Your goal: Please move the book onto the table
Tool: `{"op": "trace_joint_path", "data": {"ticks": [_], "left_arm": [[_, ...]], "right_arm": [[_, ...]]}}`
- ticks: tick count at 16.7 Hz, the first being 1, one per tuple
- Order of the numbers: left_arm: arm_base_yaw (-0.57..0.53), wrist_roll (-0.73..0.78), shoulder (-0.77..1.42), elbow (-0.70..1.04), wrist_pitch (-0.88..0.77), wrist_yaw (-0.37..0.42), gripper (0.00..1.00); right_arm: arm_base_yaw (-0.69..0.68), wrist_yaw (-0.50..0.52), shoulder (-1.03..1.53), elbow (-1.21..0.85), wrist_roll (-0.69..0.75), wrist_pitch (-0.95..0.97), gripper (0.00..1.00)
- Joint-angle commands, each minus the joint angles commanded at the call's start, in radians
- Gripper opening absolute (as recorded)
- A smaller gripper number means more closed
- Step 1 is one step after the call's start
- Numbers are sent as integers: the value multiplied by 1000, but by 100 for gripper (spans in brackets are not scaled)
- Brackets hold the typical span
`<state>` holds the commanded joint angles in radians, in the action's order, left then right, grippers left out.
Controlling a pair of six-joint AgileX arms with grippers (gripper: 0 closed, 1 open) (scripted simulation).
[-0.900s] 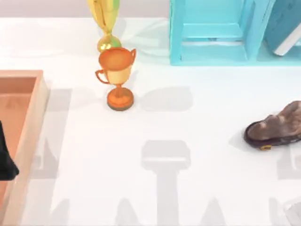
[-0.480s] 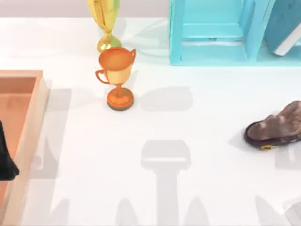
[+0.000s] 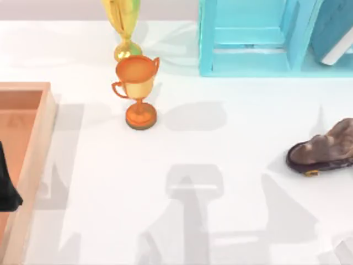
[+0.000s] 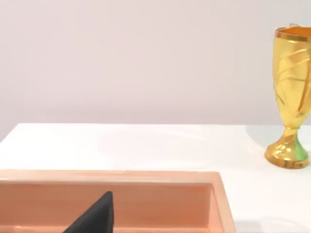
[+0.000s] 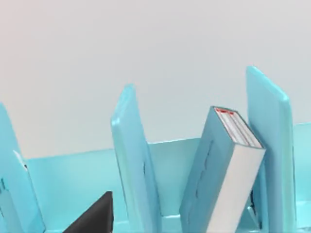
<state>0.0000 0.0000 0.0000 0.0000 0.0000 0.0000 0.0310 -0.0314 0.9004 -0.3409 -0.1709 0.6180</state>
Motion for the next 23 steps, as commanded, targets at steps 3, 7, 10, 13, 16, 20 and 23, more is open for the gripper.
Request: {"op": "trace_joint_path", "data": {"ticks": [3, 7, 10, 13, 16, 20, 23], "left_arm": [[0, 0, 0, 0, 0, 0, 100], [0, 0, 0, 0, 0, 0, 100], [0, 0, 0, 0, 0, 0, 100], [0, 0, 0, 0, 0, 0, 100], [0, 0, 0, 0, 0, 0, 100], [0, 0, 0, 0, 0, 0, 100], [0, 0, 0, 0, 0, 0, 100]], "right_arm": [[6, -11, 352, -122, -60, 211, 100], [15, -24, 795, -271, -135, 472, 100], [24, -32, 1061, -358, -182, 632, 100], [35, -38, 1237, -415, -216, 746, 100], [43, -41, 1317, -438, -232, 801, 100], [44, -41, 1323, -439, -234, 805, 100], [36, -37, 1313, -445, -233, 788, 100]]}}
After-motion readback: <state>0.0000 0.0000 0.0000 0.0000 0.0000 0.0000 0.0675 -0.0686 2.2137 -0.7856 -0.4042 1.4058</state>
